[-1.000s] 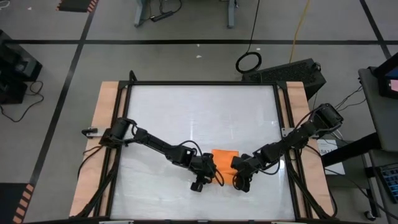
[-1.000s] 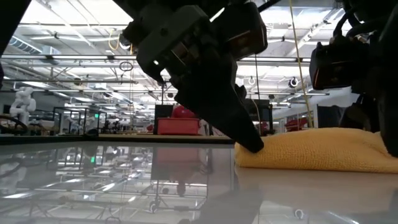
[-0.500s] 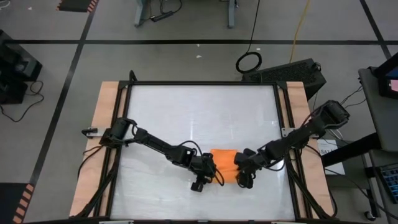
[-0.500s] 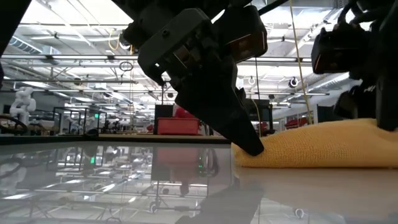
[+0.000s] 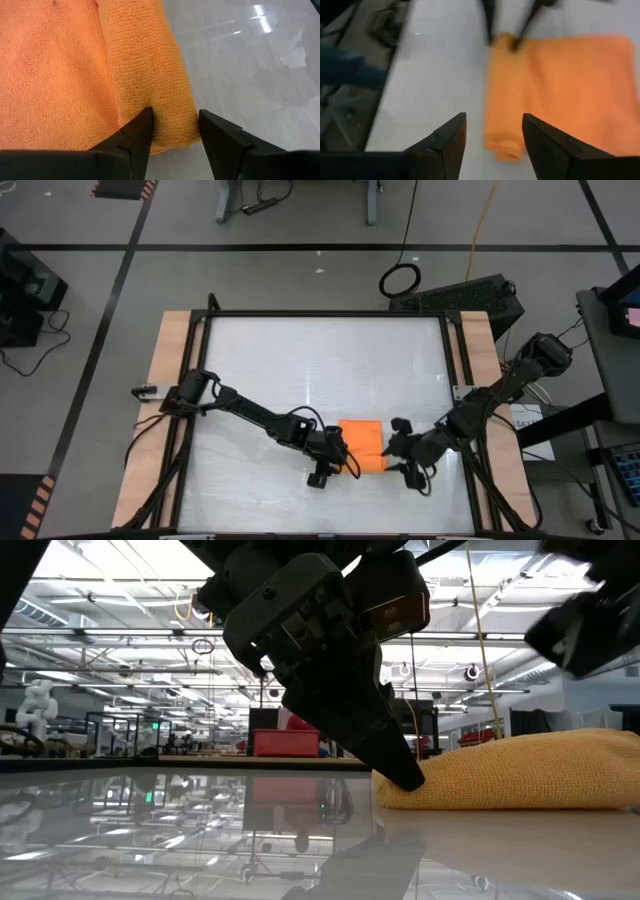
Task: Roll towel
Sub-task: Roll the orange microfiber cloth
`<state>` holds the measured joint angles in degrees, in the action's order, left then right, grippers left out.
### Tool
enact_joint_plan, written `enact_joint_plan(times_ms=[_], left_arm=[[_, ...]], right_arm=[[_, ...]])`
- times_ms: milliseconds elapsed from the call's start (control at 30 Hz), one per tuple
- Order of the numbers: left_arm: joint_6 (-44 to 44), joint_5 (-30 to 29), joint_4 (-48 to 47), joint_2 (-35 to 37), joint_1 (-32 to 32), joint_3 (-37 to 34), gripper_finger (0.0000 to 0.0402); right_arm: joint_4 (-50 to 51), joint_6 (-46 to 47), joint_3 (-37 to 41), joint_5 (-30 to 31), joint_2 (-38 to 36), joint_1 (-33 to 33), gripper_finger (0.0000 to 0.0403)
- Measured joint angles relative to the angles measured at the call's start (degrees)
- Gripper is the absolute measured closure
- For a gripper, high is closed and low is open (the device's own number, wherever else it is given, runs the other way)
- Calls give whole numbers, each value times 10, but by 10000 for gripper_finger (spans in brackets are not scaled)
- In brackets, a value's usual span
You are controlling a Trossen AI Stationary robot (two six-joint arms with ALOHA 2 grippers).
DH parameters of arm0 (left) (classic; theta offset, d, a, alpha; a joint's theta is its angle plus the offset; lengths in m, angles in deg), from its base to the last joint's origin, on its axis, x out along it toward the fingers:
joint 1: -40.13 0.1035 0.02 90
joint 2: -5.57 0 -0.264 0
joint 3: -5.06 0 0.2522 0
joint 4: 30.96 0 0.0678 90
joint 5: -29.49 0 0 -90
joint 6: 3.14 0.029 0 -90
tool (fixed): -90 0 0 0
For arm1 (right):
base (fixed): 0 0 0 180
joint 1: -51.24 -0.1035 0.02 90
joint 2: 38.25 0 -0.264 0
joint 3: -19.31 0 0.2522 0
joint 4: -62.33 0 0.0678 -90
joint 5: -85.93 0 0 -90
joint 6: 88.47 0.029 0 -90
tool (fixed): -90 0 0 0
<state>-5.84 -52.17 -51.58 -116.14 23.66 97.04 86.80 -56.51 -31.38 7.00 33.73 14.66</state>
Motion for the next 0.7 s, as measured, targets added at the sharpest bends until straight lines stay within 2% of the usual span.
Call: enact_joint_plan(times_ms=[167, 400, 567, 700], left_arm=[[0, 7, 0, 0, 3, 0, 233], [-1, 27, 0, 0, 13, 0, 233], [-1, 41, 0, 0, 18, -1, 233], [-1, 49, 0, 0, 19, -1, 233]], right_arm=[[-28, -68, -1, 30, 36, -38, 222], [-56, -93, -1, 44, 107, -51, 223], [-61, -104, -1, 95, 148, -53, 223], [-60, -114, -2, 103, 166, -53, 222]])
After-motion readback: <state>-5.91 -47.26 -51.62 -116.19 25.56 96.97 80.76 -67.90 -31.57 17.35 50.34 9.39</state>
